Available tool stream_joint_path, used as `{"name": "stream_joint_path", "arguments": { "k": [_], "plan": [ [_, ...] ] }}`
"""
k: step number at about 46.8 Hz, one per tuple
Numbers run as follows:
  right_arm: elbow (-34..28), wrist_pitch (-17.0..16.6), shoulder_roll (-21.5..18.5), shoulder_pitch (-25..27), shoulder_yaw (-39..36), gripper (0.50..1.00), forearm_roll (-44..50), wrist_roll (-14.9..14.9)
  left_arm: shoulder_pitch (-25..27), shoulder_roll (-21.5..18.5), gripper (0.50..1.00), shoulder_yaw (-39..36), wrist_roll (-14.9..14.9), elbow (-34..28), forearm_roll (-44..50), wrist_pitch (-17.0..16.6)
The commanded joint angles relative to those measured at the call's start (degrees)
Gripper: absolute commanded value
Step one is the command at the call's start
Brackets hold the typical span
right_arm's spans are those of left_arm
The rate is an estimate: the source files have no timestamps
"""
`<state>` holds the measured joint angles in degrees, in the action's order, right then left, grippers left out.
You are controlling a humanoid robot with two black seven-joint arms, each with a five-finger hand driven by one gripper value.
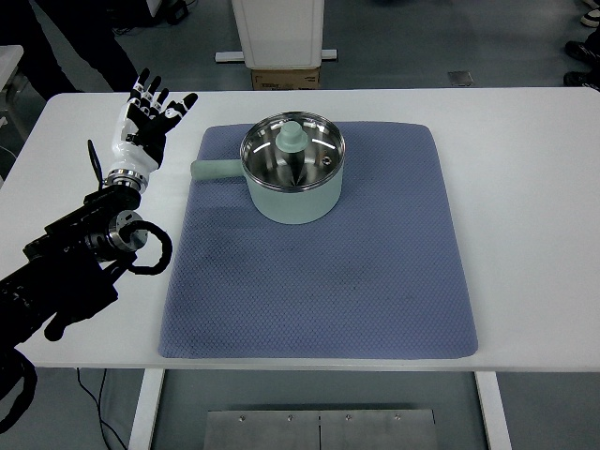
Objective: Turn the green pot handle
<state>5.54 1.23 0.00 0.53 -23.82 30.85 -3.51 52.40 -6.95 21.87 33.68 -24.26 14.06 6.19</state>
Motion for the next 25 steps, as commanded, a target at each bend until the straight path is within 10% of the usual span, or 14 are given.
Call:
{"name": "stream_joint_path", "arguments": {
  "k": [1,25],
  "plan": [
    [0.0,-0.1,0.0,0.0,0.0,1.000,0.1,0.0,0.1,1.6,1.000,0.0,0.0,1.8,-0.1,1.0],
    [0.2,-0.1,0.0,0.0,0.0,1.000,0.1,0.0,0.1,2.0,1.000,1.0,0.1,2.5,0.0,2.9]
  ]
}}
